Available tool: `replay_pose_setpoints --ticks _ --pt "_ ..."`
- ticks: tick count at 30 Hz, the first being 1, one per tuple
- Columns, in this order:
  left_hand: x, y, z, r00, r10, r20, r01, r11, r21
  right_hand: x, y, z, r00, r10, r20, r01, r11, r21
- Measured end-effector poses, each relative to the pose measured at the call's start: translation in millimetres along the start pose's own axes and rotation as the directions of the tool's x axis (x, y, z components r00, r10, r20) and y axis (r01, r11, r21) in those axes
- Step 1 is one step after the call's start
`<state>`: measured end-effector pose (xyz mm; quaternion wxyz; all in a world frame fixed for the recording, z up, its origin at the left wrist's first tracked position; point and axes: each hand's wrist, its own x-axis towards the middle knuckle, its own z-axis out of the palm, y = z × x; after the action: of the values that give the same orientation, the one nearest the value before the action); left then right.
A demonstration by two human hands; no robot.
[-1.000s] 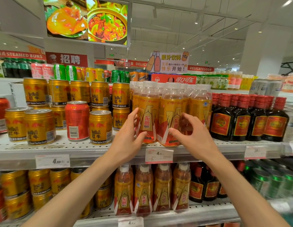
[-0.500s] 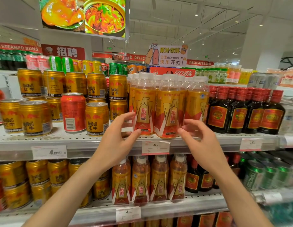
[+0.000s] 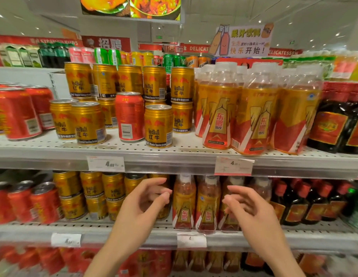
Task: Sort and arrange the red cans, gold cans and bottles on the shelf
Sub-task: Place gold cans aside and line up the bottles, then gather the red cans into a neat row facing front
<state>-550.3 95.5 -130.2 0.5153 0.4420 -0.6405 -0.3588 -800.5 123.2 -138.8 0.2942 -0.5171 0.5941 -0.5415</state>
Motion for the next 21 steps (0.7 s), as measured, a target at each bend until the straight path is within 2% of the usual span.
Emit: replay_pose_setpoints --ticks 5,15,21 --pt "3.7 -11.0 -30.6 0.999 0.011 0.034 -0.010 0.999 -0.040 -11.3 -9.1 34.8 1.000 -0.011 -0.024 0.010 0.999 -0.031" --pt "27.1 -26.6 -143.7 0.982 0.054 0.179 -0.036 0.994 -0.102 -46.1 -56.7 139.5 0.991 -0.035 -0.130 0.029 0.998 -0.049" --pt "40.0 -17.9 -192.1 0.969 0.161 0.185 -0.153 0.987 -0.057 -47.9 -99.8 172.5 0.972 -0.155 -0.175 0.117 0.970 -0.212"
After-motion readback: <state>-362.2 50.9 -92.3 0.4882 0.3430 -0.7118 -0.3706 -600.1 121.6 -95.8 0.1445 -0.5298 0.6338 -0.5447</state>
